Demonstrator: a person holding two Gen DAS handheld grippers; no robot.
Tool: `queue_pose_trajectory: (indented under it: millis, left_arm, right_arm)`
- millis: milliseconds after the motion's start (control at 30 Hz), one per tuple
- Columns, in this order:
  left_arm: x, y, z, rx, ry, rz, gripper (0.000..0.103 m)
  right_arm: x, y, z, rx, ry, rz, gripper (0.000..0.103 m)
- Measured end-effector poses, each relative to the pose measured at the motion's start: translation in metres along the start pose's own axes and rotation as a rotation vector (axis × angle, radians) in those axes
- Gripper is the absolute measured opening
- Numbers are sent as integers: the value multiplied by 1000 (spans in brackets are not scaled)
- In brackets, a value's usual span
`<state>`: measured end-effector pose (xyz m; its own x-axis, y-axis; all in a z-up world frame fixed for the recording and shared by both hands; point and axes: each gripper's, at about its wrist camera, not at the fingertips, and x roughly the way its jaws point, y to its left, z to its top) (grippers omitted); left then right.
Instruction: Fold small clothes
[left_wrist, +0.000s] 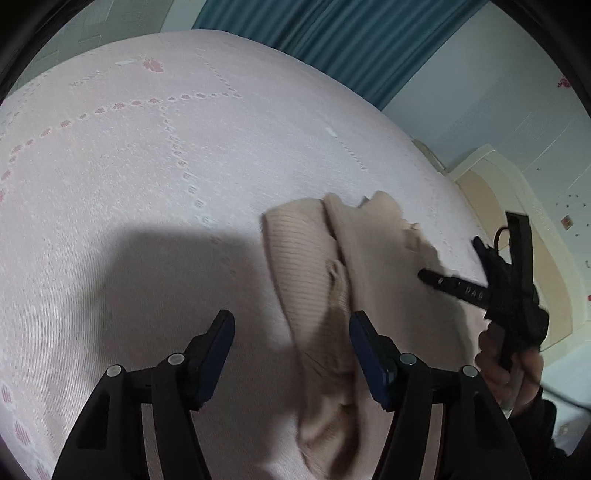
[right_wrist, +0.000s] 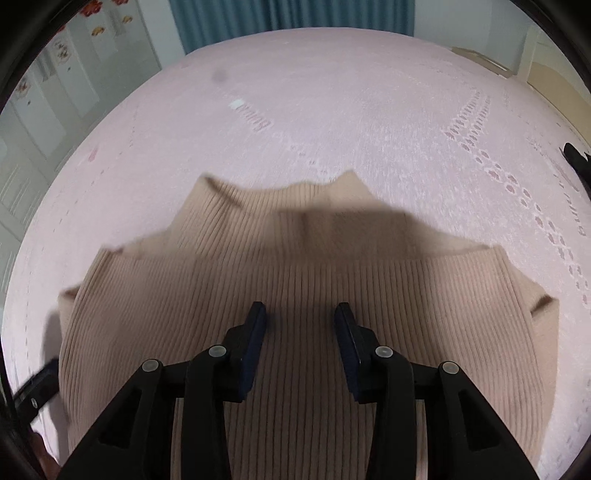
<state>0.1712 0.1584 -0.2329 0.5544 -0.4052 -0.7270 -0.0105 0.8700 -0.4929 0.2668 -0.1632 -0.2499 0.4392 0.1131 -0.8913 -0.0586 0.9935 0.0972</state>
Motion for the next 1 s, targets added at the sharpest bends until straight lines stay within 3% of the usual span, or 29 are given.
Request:
queue_pose_trajectory:
  millis: [200,400,533,767,1000]
  left_arm:
    - [-23,-9,-22,-11,20,-12,63]
    - [-34,-14,-64,-28,81,-35,63]
    - [-38,-12,-90,-85,71,-72,62]
    - [-15,-13,-80,-178,36,-138,62]
    - [21,-18,-41,-221,17,-146,61]
  right_arm:
    - [-38,8,-47,-44,-20,-1,39]
    - [-64,14,-95,-86,-55,-45,39]
    - [-73,11,-122,-89,-18,-14,39]
    - [-99,-11,-150,-41,-14,75,39]
    - [-140,-72,-149,104,-124,36,39]
